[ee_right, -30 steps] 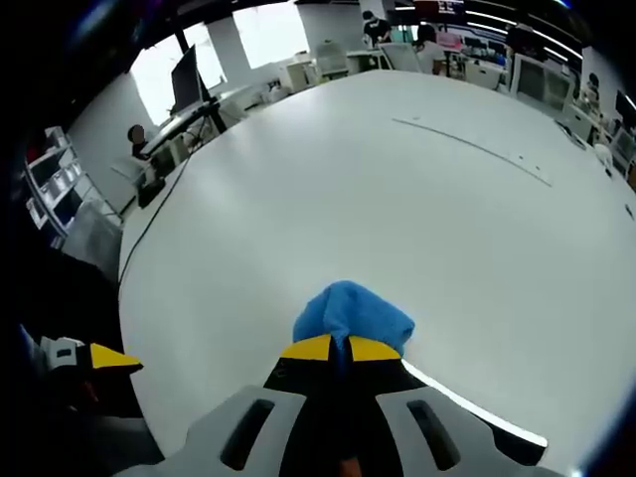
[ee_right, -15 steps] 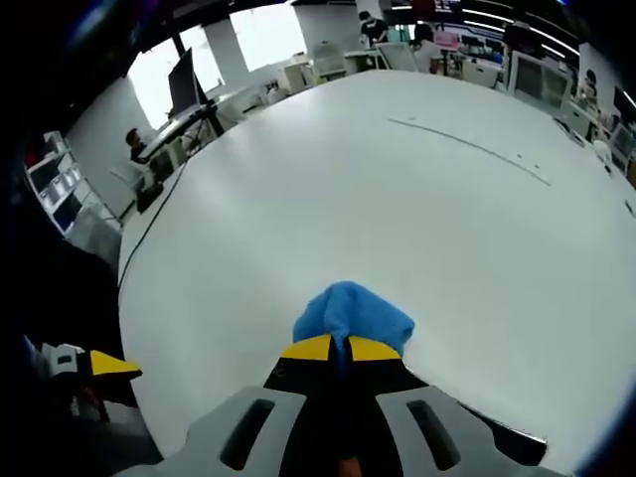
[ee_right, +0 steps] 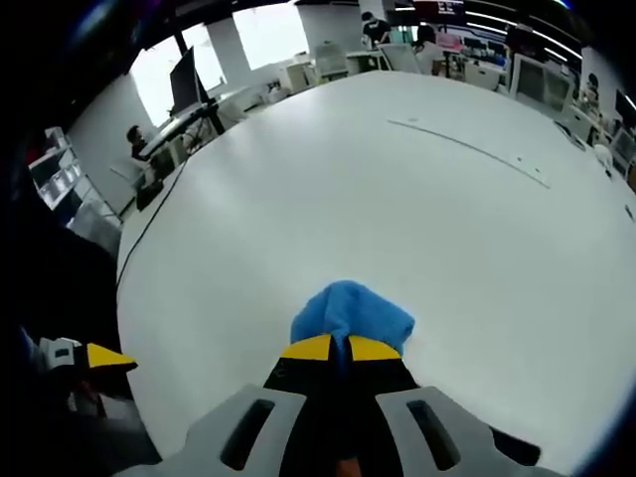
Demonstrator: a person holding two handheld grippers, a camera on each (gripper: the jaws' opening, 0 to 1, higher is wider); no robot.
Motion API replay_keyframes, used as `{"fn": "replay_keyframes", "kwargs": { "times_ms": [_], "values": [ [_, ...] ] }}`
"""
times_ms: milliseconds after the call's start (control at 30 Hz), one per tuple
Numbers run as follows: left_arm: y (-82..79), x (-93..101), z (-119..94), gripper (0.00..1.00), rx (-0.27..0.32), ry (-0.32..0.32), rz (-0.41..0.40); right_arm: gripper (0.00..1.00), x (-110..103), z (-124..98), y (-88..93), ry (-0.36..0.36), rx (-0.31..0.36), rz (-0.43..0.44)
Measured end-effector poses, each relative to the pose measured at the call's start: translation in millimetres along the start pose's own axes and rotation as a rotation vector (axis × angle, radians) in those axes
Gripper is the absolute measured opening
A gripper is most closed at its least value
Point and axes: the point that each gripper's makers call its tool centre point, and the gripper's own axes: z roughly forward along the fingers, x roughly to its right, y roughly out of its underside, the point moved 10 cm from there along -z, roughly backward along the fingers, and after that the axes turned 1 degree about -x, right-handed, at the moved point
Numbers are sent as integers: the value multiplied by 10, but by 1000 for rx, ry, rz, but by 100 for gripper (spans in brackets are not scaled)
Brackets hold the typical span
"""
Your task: Wipe the mirror surface with the cleaning cloth until all visible marks leave the cleaned area.
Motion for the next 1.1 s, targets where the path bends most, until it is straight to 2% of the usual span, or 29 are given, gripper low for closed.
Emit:
{"fn": "replay_keyframes", "kwargs": {
  "times_ms": [167,567,1100],
  "values": [
    [0,-4,-1,99,2,-4,-3,0,83,-43,49,15,-4,5],
    [3,-4,4,99,1,-4,-1,0,69,-193,132,30,0,6],
    [2,-1,3,99,-2,-4,-1,0,206,-319,228,54,-1,40]
  ]
}}
